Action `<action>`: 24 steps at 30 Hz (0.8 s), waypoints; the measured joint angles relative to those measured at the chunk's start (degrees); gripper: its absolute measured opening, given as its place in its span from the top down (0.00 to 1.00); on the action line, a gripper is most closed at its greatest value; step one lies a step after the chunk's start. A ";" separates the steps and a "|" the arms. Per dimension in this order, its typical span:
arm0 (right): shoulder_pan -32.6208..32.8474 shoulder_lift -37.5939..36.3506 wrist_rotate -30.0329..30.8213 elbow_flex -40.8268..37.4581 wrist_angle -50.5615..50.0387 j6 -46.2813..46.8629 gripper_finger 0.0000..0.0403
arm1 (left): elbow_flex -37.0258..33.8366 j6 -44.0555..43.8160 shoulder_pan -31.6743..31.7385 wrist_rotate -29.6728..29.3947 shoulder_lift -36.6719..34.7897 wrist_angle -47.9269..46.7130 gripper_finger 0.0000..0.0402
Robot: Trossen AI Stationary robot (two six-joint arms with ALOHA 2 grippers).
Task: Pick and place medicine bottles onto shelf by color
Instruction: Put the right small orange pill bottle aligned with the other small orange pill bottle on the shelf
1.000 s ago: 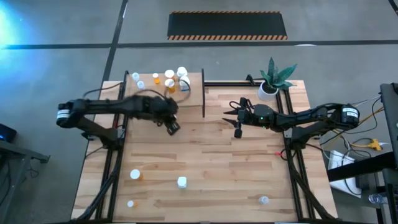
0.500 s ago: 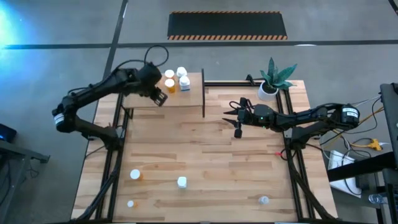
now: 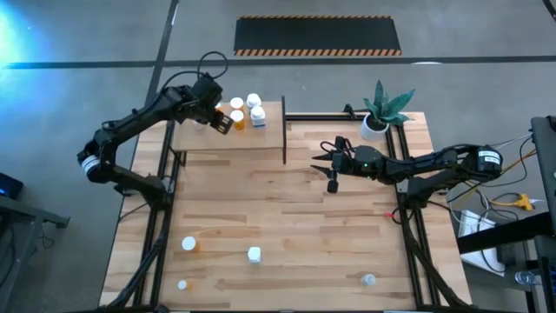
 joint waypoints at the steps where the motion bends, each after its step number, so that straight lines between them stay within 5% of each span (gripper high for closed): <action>1: 0.00 0.00 0.00 0.00 0.00 -0.03 0.72 | -0.04 0.00 0.05 0.00 -0.02 0.22 0.74; 24: 0.00 0.00 0.00 0.00 0.00 -0.03 0.72 | -0.13 0.50 1.22 -0.39 0.01 1.39 0.67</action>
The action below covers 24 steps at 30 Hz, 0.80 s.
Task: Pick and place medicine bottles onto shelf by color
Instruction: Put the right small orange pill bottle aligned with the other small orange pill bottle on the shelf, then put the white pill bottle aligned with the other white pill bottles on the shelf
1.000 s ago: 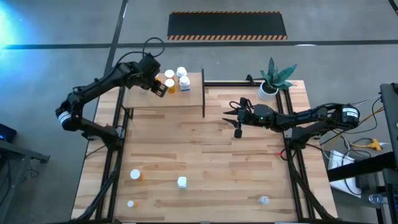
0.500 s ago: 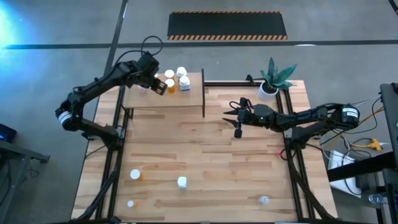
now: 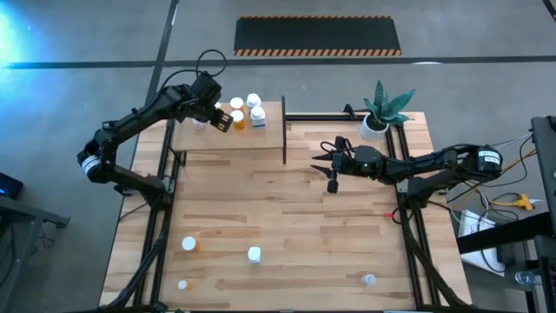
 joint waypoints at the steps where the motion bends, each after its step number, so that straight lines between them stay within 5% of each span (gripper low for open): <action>1: 0.00 0.00 -0.02 0.00 -0.02 0.00 0.72 | 0.00 0.00 0.00 0.00 0.00 -0.01 0.66; 14: 0.00 0.00 -0.24 0.00 -0.07 -0.02 0.72 | 1.35 0.98 -0.02 0.00 -0.74 -0.30 0.50; 24: 0.00 0.00 -0.23 -0.02 -0.48 0.35 0.72 | 1.41 4.24 -1.31 -3.06 -8.67 -2.95 0.49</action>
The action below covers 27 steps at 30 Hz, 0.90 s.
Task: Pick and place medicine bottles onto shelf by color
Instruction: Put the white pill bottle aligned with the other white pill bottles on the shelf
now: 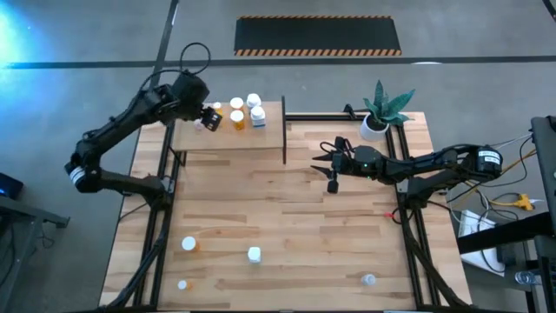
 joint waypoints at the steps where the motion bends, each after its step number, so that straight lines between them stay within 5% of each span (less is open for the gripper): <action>1: 0.00 0.00 0.02 0.04 0.01 0.29 0.72 | -0.61 0.20 -0.70 0.01 -1.58 0.42 0.49; 14: 0.40 0.00 0.08 6.65 -7.23 9.39 0.76 | -20.69 5.72 -24.94 0.91 -18.45 23.15 0.72; 22: 4.59 0.00 1.01 11.10 -16.59 9.55 0.92 | -33.06 10.37 -39.83 3.14 -16.06 37.82 0.85; 27: 8.49 0.00 6.91 11.45 -17.01 6.70 0.98 | -35.11 9.11 -45.70 3.13 -11.20 41.99 0.91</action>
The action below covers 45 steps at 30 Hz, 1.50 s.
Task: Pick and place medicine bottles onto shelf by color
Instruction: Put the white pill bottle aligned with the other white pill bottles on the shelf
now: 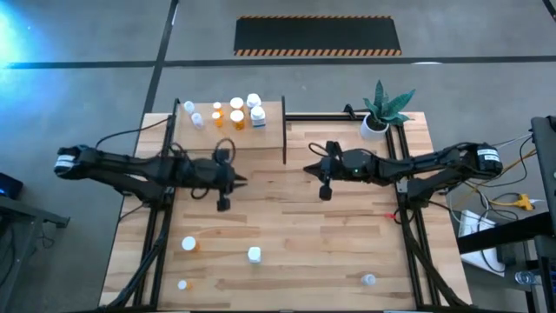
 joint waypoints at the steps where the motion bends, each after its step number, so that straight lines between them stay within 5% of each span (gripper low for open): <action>1: 0.49 0.00 0.72 -0.14 -0.07 -0.23 0.98 | 0.08 -1.03 -0.99 -0.01 1.16 0.05 0.92; 7: 0.90 0.00 1.11 -4.01 1.87 -0.02 0.98 | 3.84 -11.29 -7.10 1.76 8.79 -0.60 0.99; 13: 0.77 0.00 1.14 -10.45 12.14 -1.62 0.98 | 13.57 -28.08 -13.92 1.22 17.80 -10.92 1.00; 22: -0.98 0.00 1.31 -19.50 22.38 -2.95 0.98 | 33.68 -75.00 -20.88 3.82 31.83 -32.68 0.99; 28: -2.40 -0.01 1.19 -22.10 23.56 -3.05 0.98 | 43.52 -92.28 -22.48 6.91 39.65 -33.12 0.83; 38: -2.42 0.00 0.58 -23.44 23.63 -4.09 0.98 | 52.45 -106.65 -22.69 16.35 49.12 -41.15 0.46; 45: -2.36 0.00 -1.12 -23.58 23.70 -2.67 0.98 | 53.87 -112.91 -22.78 10.86 49.79 -47.63 0.35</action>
